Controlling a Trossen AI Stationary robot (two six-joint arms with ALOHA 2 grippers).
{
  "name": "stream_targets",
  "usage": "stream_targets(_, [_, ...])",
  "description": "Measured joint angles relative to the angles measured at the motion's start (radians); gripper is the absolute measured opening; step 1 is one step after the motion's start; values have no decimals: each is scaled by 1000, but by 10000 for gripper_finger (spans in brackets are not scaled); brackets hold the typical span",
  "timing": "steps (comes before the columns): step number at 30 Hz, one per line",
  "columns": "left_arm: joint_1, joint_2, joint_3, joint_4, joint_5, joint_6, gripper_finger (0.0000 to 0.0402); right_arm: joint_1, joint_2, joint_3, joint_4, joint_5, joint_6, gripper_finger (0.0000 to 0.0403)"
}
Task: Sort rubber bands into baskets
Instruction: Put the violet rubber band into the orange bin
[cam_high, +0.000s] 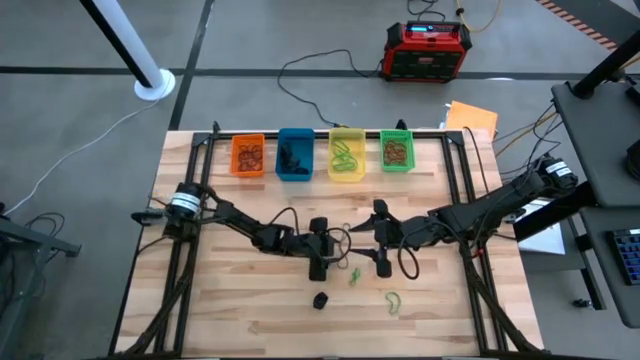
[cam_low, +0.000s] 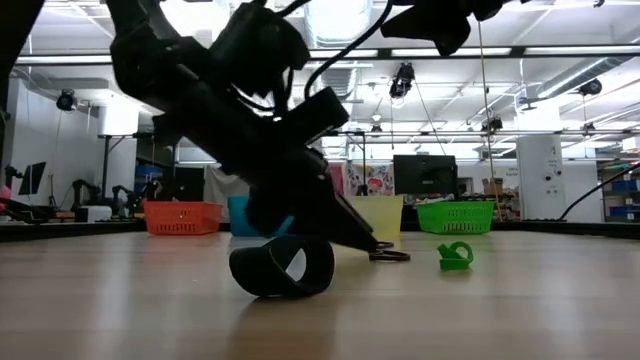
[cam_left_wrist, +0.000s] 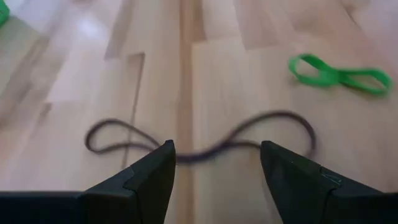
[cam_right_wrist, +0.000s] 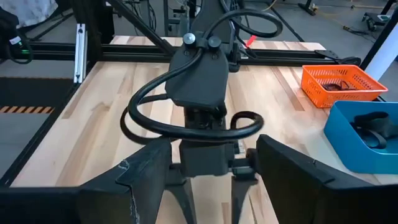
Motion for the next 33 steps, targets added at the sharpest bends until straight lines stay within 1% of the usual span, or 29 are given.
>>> stream_targets(10, [37, 66, 24, 58, 6, 3, 243, -6, 1, -6, -1, 17, 2, 231])
stream_targets(13, [43, 80, 24, 72, 25, 2, 241, -6, 1, -8, 0, 18, 4, 231])
stream_targets(18, [45, 100, 24, 77, 27, 1, 233, -6, 1, -11, 1, 18, 4, 231])
stream_targets(28, [50, 123, 23, 87, 27, 1, 230, -6, 1, -12, 1, 18, 12, 231])
stream_targets(30, [50, 123, 23, 88, 30, 1, 220, -6, 1, -12, 1, 18, 12, 231])
stream_targets(33, [51, 124, 23, 88, 38, 2, 182, -6, 1, -12, 2, 17, 12, 231])
